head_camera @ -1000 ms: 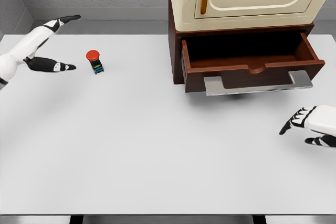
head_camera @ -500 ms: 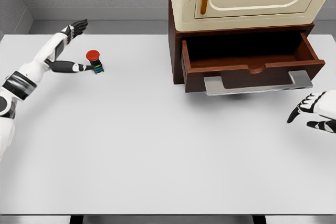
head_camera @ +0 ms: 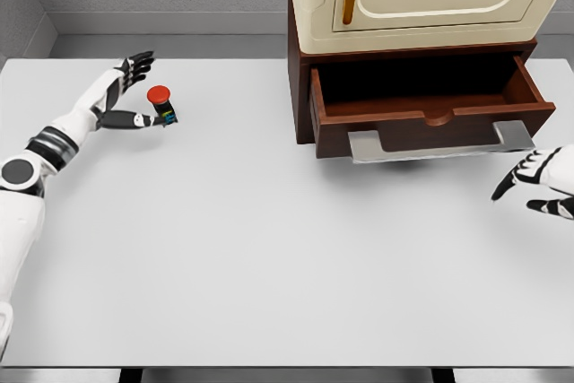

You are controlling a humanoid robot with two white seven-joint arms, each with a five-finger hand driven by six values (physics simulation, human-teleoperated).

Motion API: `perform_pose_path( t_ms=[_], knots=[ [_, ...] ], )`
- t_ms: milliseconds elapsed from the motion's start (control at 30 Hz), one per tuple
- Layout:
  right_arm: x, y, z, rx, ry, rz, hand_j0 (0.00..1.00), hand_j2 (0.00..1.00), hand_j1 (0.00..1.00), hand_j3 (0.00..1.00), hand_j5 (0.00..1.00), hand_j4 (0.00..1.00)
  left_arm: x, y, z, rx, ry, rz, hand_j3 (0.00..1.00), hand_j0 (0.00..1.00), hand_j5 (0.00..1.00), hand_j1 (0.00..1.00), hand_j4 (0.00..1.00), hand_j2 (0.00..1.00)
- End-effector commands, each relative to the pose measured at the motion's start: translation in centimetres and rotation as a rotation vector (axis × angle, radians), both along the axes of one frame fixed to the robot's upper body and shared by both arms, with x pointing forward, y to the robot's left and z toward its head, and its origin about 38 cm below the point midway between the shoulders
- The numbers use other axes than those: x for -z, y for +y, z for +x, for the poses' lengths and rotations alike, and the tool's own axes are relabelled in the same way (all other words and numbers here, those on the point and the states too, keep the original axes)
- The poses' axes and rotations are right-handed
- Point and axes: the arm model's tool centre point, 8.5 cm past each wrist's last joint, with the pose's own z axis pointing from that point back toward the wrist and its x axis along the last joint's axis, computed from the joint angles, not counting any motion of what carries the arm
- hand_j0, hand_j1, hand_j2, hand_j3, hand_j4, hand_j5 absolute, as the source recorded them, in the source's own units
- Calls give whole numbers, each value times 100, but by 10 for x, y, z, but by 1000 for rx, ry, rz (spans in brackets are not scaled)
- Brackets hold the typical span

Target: Put the switch into the drawer with left arm, and close the drawer with right arm

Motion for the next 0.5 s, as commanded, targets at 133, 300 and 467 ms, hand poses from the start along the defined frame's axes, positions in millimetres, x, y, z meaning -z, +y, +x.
perform_pose_path(
  t_ms=[133, 300, 467],
  knots=[
    [-9, -1, 3, 4, -24, 5, 63, 63, 63, 63, 63, 63, 10, -2, 3, -67, 57, -35, 98, 98, 98, 98, 98, 98],
    [-8, -1, 3, 3, -20, 6, 64, 64, 64, 64, 64, 64, 7, -5, 7, -88, 40, -42, 94, 94, 94, 94, 94, 94],
    [-9, -1, 3, 3, -22, 7, 63, 63, 63, 63, 63, 63, 9, -14, 8, -103, 20, -15, 94, 94, 94, 94, 94, 94]
  ],
)
